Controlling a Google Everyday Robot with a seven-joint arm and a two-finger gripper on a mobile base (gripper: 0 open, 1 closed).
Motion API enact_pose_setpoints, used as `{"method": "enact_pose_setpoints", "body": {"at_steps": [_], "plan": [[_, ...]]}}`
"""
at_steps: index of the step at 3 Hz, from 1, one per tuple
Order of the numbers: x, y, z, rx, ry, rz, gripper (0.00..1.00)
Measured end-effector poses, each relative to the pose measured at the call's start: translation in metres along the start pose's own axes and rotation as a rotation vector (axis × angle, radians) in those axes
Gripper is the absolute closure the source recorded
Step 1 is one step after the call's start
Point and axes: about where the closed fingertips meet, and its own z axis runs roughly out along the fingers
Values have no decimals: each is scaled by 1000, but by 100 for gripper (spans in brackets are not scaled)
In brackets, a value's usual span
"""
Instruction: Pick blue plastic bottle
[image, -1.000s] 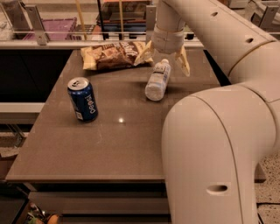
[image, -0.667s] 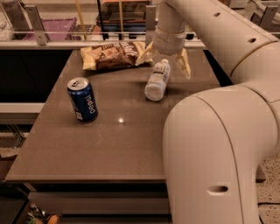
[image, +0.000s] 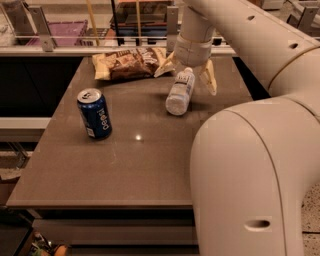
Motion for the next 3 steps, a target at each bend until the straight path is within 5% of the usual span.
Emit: {"method": "enact_pose_setpoints", "body": {"at_steps": [3], "plan": [[3,6,11,-4,7,-39,0]]}}
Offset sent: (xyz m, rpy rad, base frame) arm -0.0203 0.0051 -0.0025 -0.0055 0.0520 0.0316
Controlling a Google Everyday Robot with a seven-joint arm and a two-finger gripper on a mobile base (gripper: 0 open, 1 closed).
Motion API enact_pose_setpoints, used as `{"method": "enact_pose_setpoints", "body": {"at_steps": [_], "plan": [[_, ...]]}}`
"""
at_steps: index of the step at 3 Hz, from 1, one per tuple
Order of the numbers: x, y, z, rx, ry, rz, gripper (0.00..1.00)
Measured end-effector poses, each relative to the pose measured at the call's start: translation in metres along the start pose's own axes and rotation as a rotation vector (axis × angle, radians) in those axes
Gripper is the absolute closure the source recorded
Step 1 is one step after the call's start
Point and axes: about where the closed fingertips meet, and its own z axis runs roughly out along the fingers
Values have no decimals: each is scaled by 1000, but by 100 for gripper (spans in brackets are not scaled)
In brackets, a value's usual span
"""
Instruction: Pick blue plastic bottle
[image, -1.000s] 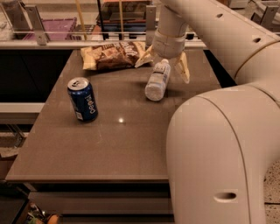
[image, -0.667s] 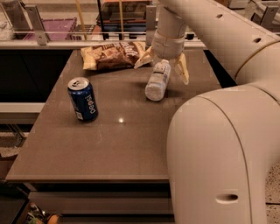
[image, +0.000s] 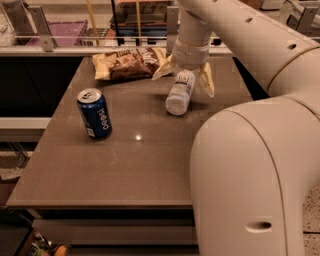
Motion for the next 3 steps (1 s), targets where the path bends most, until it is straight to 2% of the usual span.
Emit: {"method": "enact_pose_setpoints", "body": {"at_steps": [1,3], "plan": [[-4,4,3,-11,-11,-1,18],[-9,9,8,-24,-25,-3,64]]}}
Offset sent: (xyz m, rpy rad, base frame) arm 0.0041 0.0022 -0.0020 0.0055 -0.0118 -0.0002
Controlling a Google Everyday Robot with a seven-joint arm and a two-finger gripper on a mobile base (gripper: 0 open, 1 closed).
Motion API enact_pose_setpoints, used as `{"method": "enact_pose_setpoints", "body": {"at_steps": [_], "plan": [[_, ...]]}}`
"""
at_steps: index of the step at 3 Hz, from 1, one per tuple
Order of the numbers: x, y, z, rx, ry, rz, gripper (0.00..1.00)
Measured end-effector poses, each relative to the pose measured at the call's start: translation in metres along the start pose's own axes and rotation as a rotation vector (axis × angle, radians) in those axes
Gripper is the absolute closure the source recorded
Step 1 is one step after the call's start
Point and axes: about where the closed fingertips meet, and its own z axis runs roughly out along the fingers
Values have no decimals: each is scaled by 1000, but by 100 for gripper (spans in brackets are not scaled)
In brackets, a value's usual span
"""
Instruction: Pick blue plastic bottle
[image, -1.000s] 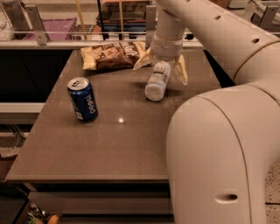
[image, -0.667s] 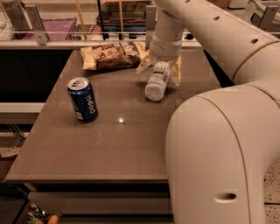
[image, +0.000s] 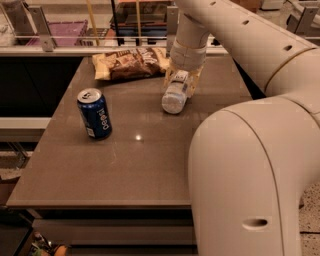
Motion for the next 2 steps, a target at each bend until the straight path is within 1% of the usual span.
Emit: {"method": "enact_pose_setpoints", "body": {"at_steps": [1,2], "plan": [[-2,2,3,-5,-5,-1,87],[-3,4,5,-8,-7,-2,100]]}}
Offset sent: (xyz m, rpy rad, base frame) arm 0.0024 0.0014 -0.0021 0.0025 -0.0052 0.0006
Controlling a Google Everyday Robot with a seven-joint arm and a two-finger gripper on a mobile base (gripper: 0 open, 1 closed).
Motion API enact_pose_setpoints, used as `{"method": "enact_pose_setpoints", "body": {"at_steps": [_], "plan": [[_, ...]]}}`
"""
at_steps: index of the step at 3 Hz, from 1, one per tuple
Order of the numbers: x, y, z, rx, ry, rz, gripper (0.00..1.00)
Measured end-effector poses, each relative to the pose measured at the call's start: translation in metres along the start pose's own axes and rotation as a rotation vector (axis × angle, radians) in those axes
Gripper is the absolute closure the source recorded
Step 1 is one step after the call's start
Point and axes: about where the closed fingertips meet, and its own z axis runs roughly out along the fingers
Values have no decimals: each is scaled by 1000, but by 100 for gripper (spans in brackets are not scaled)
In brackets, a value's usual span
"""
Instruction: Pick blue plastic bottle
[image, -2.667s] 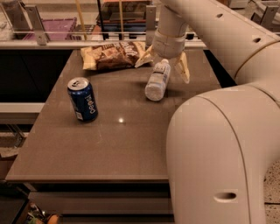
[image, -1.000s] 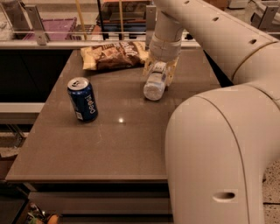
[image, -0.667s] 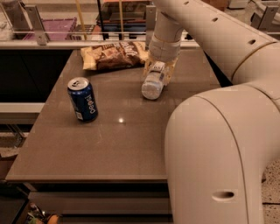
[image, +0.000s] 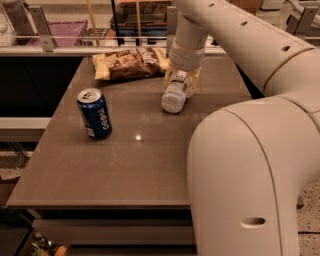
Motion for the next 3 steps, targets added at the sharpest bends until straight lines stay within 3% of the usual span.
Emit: {"method": "enact_pose_setpoints", "body": {"at_steps": [1,3], "plan": [[0,0,0,0,0,0,100],[5,-27,-27,-53,-139,20,100]]}}
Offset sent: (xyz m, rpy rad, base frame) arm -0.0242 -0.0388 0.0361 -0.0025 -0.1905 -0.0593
